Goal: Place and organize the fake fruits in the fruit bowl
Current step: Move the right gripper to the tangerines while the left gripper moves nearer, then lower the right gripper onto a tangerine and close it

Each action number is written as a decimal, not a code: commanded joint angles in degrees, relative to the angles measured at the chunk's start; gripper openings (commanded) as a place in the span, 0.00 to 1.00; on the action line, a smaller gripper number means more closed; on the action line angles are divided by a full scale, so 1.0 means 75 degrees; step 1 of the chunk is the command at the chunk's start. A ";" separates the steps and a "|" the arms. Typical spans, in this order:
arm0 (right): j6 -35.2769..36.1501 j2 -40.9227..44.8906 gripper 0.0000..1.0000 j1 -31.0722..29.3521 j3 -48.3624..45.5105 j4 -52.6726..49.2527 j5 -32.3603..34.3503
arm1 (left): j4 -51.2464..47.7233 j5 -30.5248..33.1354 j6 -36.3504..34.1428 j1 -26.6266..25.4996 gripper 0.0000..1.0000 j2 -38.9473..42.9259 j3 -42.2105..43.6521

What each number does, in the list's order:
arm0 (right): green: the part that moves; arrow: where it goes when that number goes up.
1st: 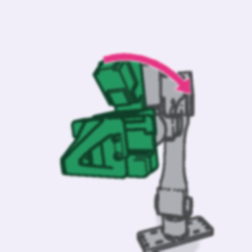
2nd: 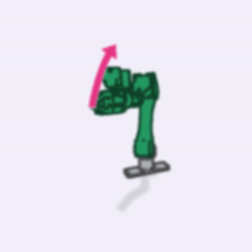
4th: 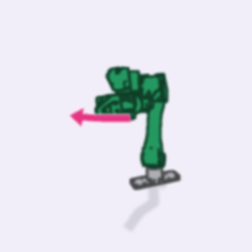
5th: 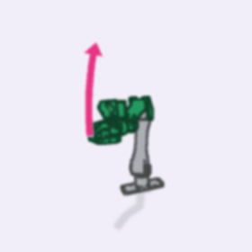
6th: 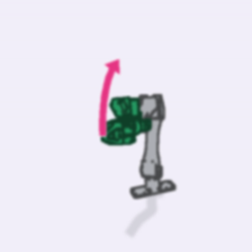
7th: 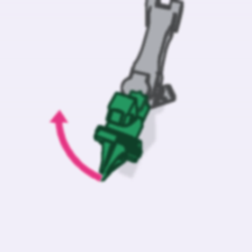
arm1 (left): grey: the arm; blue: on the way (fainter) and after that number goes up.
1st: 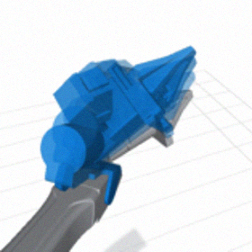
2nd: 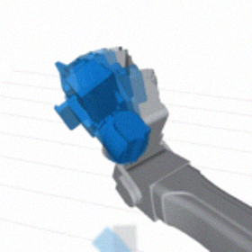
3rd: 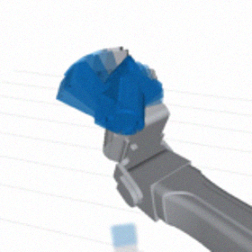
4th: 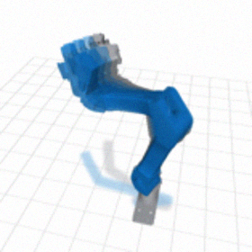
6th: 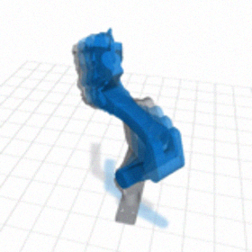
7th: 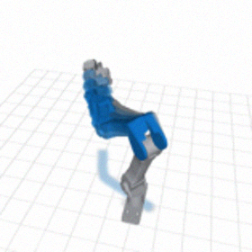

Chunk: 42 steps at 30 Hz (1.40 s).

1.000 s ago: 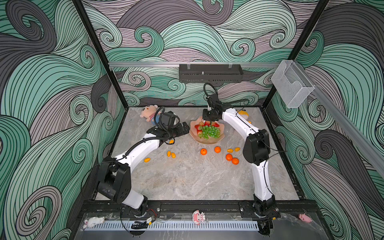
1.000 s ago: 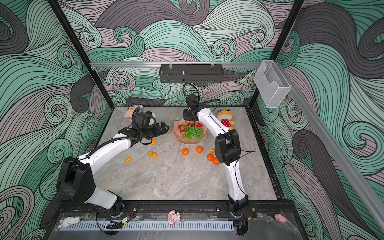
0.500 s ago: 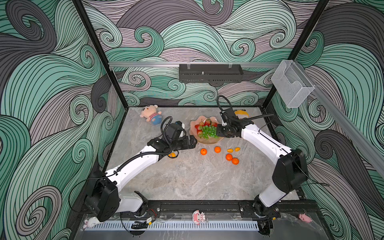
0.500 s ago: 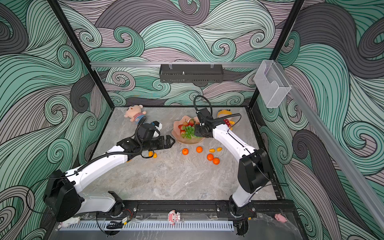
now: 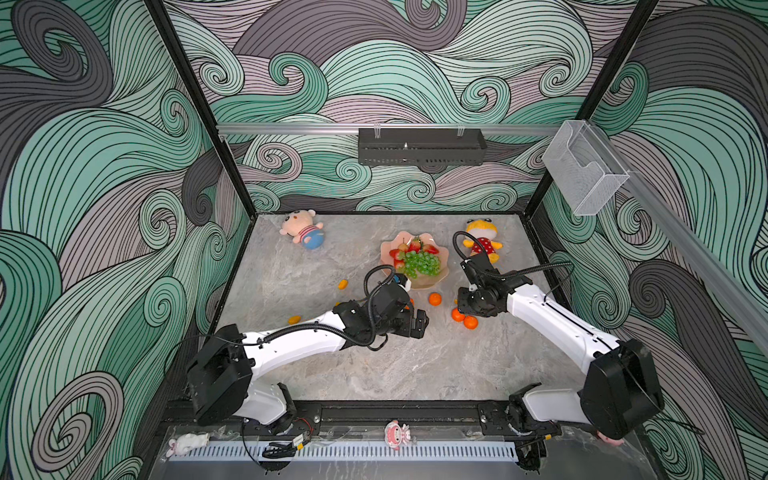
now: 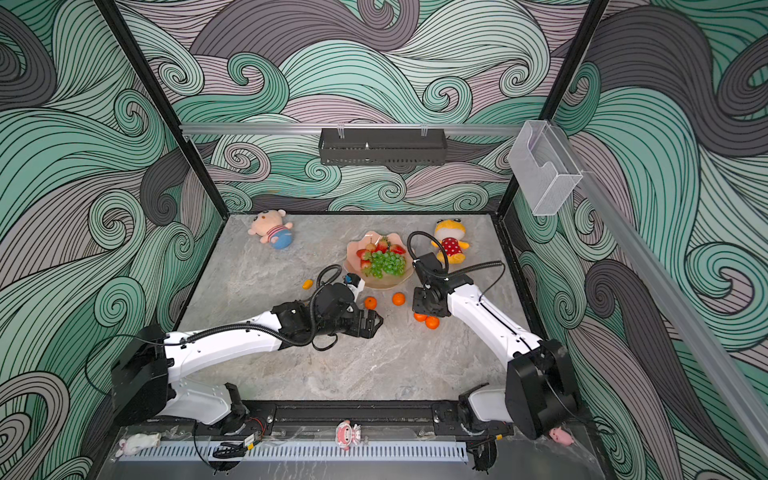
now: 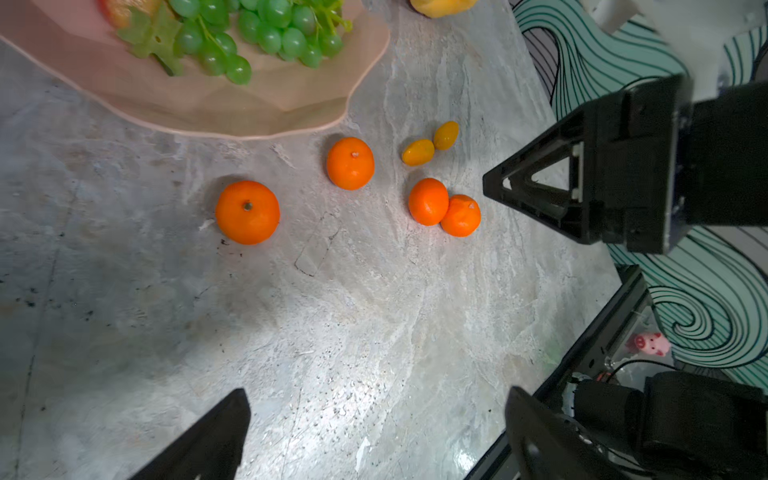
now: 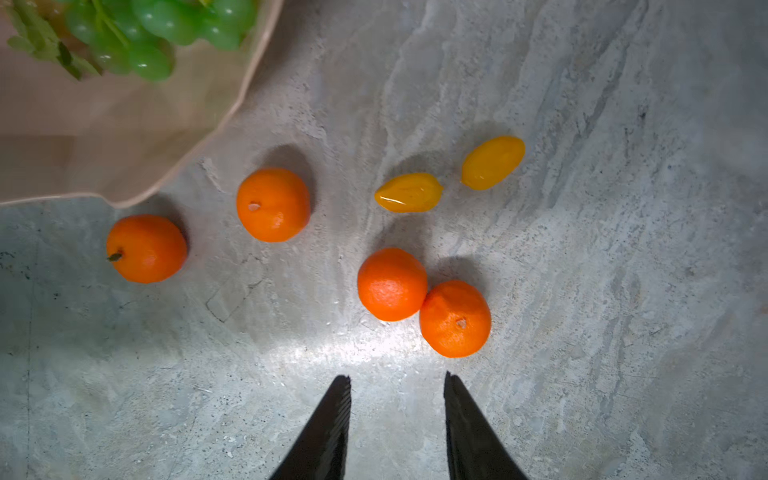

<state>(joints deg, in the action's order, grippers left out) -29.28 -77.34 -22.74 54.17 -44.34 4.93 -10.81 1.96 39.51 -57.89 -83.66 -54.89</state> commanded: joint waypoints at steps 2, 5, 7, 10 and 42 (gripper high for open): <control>-0.0029 0.0150 0.40 0.0473 -0.0255 -0.0123 -0.0383 | 0.0575 0.0045 -0.0193 -0.0104 0.99 -0.0444 -0.0379; 0.0071 0.0094 0.43 0.0714 -0.0303 -0.0123 -0.0615 | 0.0923 -0.0216 -0.0291 -0.0108 0.99 -0.0650 -0.0414; 0.0144 0.0048 0.44 0.0791 -0.0283 -0.0107 -0.0674 | 0.0955 -0.0289 -0.0344 -0.0099 0.99 -0.0773 -0.0513; 0.0203 -0.0071 0.44 0.0869 -0.0249 -0.0112 -0.0667 | 0.0972 -0.0334 -0.0392 -0.0100 0.98 -0.0889 -0.0585; 0.0411 -0.1912 0.51 0.1025 -0.0071 0.0261 -0.0541 | 0.0728 -0.0003 -0.0460 -0.0095 0.99 -0.0998 -0.0673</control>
<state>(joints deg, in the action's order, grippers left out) -26.87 -90.76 -15.46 52.45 -42.65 0.01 -4.64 0.95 36.82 -58.46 -90.21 -57.32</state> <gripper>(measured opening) 0.510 0.986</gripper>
